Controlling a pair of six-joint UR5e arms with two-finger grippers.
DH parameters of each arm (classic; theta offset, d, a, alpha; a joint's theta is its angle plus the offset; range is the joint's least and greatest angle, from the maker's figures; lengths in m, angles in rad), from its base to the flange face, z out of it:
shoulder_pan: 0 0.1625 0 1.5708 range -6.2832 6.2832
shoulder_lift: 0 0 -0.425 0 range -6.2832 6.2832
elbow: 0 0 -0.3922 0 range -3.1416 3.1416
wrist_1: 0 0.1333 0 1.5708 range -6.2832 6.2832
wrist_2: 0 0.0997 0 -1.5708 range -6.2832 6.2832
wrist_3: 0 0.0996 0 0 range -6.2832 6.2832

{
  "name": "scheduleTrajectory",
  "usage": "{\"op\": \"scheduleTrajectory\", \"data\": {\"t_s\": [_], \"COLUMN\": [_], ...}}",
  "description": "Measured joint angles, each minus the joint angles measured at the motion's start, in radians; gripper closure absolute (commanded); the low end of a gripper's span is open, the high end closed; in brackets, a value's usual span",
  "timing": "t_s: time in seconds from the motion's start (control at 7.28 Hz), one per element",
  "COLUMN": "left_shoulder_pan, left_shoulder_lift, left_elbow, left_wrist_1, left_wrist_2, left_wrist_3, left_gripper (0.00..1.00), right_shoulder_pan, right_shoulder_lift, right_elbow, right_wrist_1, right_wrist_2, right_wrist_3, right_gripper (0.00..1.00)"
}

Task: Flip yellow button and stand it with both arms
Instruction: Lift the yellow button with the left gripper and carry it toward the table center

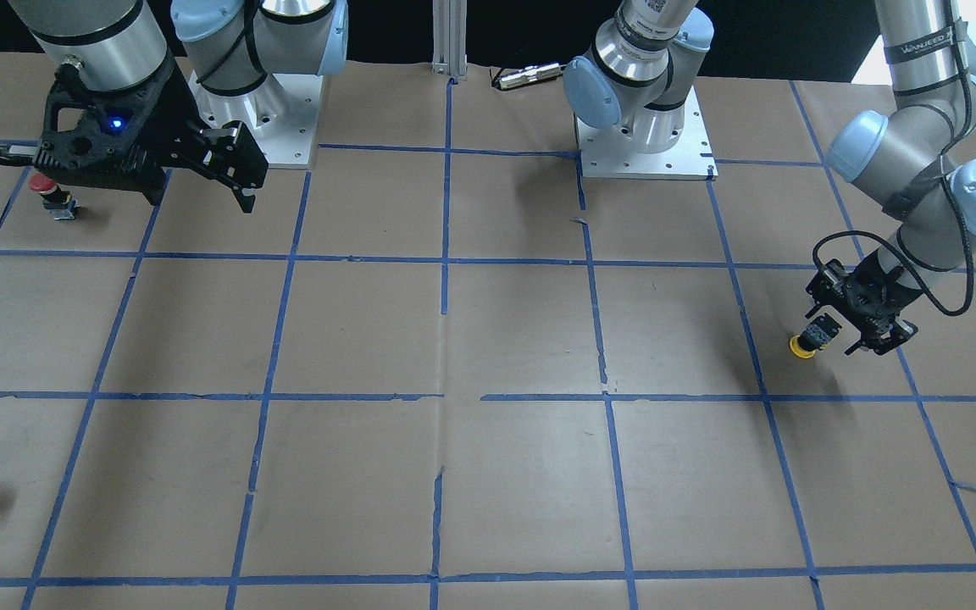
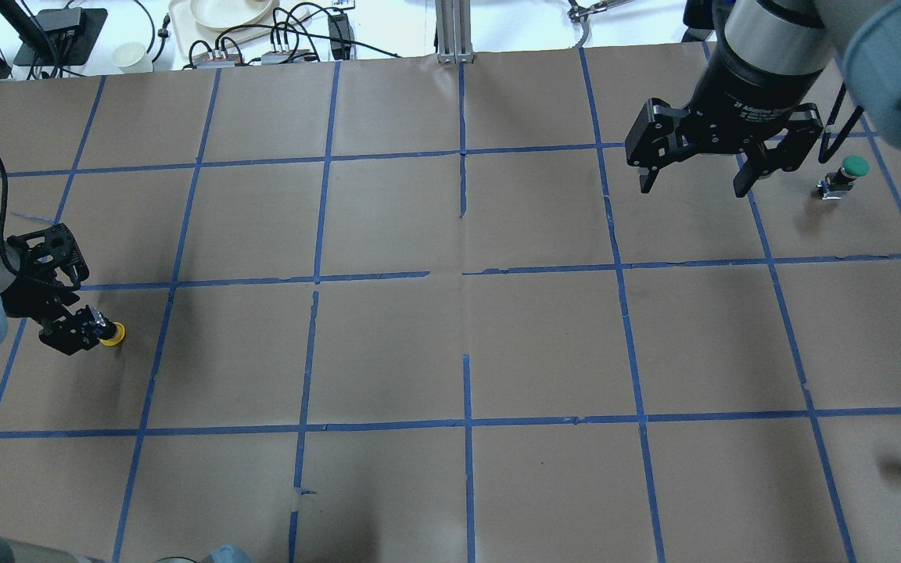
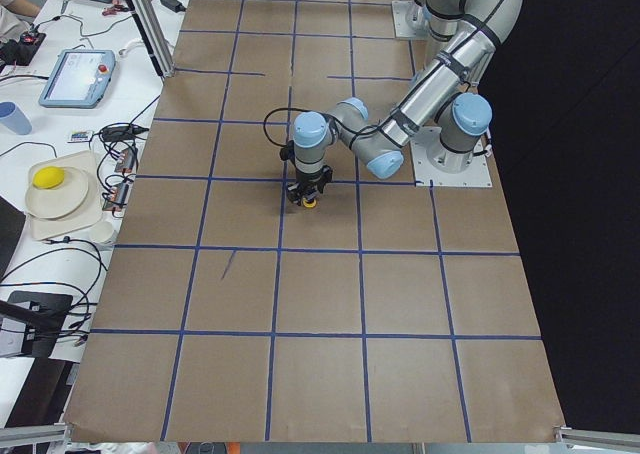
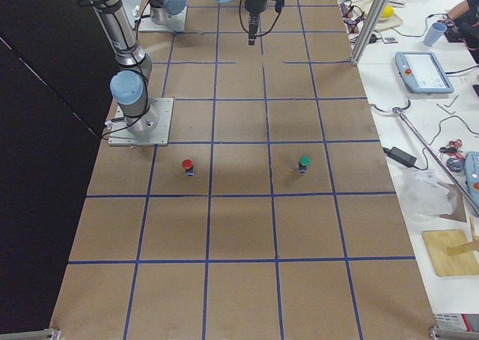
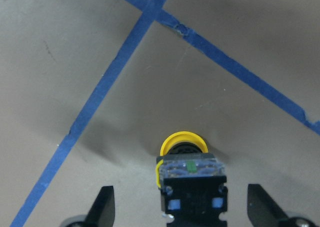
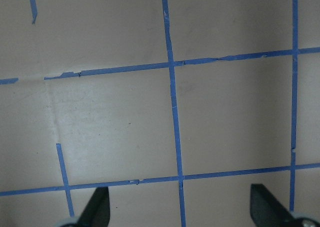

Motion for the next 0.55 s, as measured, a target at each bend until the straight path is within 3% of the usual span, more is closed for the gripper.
{"op": "scheduleTrajectory", "data": {"t_s": [0.55], "left_shoulder_pan": [-0.002], "left_shoulder_lift": [0.003], "left_elbow": [0.002], "left_wrist_1": [-0.029], "left_wrist_2": [-0.019], "left_wrist_3": [-0.006], "left_gripper": [0.66], "right_shoulder_pan": [-0.009], "right_shoulder_lift": [-0.001], "right_elbow": [0.0], "right_wrist_1": [0.03], "right_wrist_2": [-0.007], "right_wrist_3": [-0.001], "right_gripper": [0.0]}}
